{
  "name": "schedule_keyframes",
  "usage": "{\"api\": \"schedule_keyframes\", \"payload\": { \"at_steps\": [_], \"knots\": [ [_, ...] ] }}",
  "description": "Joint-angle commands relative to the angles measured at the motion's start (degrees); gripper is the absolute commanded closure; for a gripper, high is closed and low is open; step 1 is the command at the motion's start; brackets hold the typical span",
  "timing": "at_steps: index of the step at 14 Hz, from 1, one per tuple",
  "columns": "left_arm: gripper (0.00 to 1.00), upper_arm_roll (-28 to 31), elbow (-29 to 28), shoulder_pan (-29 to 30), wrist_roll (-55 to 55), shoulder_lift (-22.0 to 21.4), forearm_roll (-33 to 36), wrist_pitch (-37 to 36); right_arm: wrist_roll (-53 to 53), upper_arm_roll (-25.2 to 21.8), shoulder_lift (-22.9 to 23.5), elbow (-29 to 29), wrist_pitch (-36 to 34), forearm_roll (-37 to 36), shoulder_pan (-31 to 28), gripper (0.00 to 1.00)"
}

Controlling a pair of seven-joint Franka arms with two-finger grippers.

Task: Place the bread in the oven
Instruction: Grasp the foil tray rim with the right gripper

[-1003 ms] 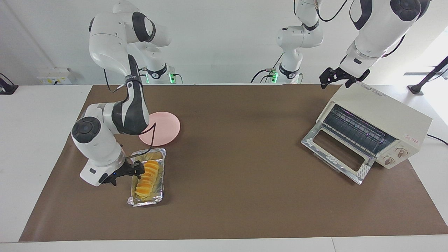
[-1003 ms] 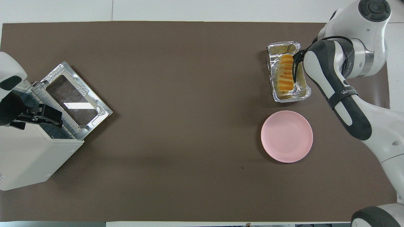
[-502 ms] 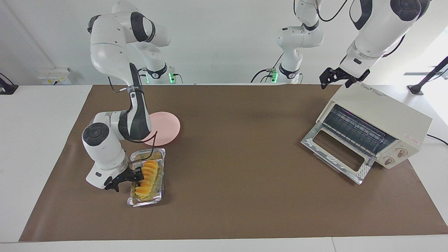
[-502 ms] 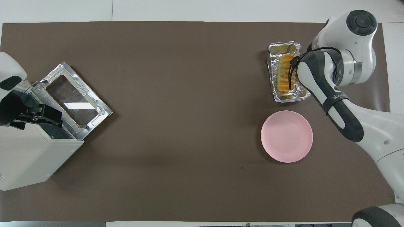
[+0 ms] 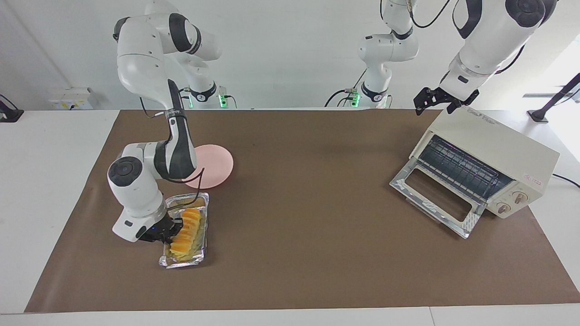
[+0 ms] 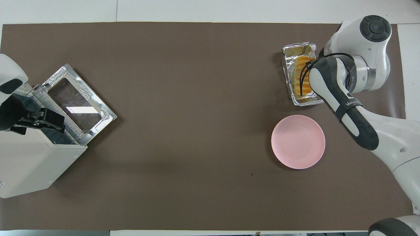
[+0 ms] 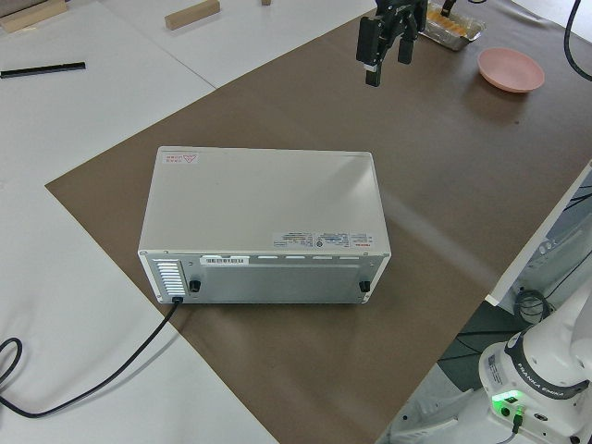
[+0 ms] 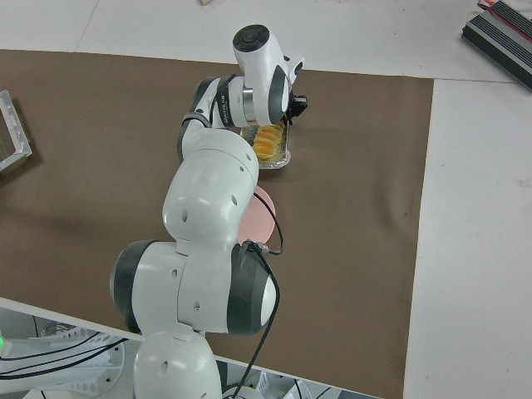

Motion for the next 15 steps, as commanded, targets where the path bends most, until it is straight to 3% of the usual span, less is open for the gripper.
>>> {"api": "schedule_keyframes", "payload": {
  "at_steps": [1,4,7,12,15],
  "knots": [
    [0.0,-0.27,-0.14,0.51,0.14,-0.85,-0.33,-0.6,-0.33,0.44,-1.35,-2.17,1.54,-0.19,-0.67,1.0],
    [0.0,-0.27,-0.14,0.51,0.14,-0.85,-0.33,-0.6,-0.51,0.62,-1.44,-1.56,0.32,-0.28,-0.67,1.0],
    [0.0,-0.27,-0.14,0.51,0.14,-0.85,-0.24,-0.6,-0.6,0.97,-2.4,0.54,-5.38,-0.19,-0.67,1.0],
    [0.0,-0.27,-0.14,0.51,0.14,-0.85,-0.24,-0.6,0.8,1.23,-8.28,2.82,-17.59,5.68,2.74,1.0],
    [0.0,-0.27,-0.14,0.51,0.14,-0.85,-0.24,-0.6,9.04,1.23,-11.62,4.42,-23.58,7.8,6.78,1.0]
  ]
}}
